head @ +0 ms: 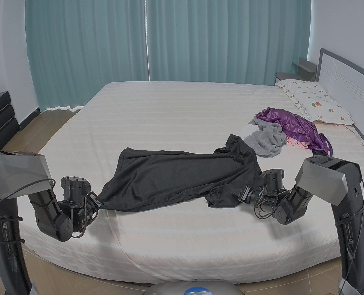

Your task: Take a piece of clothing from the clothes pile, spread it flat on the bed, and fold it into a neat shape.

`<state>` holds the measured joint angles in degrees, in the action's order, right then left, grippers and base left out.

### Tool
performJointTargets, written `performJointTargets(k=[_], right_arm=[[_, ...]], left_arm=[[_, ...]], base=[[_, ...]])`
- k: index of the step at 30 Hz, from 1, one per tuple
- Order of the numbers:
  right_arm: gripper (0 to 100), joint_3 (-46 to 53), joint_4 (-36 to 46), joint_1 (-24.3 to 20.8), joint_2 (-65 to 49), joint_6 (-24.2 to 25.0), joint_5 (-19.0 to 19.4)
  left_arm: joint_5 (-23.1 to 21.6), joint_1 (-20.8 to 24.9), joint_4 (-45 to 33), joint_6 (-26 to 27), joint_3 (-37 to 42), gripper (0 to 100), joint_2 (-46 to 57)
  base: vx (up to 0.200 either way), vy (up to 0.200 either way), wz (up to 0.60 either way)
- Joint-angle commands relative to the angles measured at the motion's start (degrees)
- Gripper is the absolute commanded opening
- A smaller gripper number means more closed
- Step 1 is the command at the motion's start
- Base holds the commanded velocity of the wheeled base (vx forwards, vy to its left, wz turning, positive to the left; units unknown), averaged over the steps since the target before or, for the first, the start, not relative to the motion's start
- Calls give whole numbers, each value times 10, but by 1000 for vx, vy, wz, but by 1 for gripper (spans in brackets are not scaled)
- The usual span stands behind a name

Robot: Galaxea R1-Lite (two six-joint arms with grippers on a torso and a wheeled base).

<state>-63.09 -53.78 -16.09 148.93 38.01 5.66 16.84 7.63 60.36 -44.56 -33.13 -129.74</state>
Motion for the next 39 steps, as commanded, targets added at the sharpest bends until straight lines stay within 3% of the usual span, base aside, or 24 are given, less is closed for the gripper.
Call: performJointTargets(k=[1,10,19,26,32,39], right_arm=[[0,20,-5,-1,-17,0,-2],[0,154,-25,23,-128,10,11],[0,361,-132,46,-222,24,77],[0,464,-149,71,-294,20,111],[0,532,-150,81,-322,-17,116],[0,568,-141,78,-347,-19,115]], left_arm=[[0,0,0,0,1,0,1],[0,4,-1,8,36,0,31],[-1,10,-4,26,112,0,84],[0,36,-4,42,161,0,92],[0,43,-6,73,191,0,92],[0,52,-7,88,211,0,90]], base=[[0,0,0],[0,0,0],[0,0,0],[0,0,0],[0,0,0],[0,0,0]])
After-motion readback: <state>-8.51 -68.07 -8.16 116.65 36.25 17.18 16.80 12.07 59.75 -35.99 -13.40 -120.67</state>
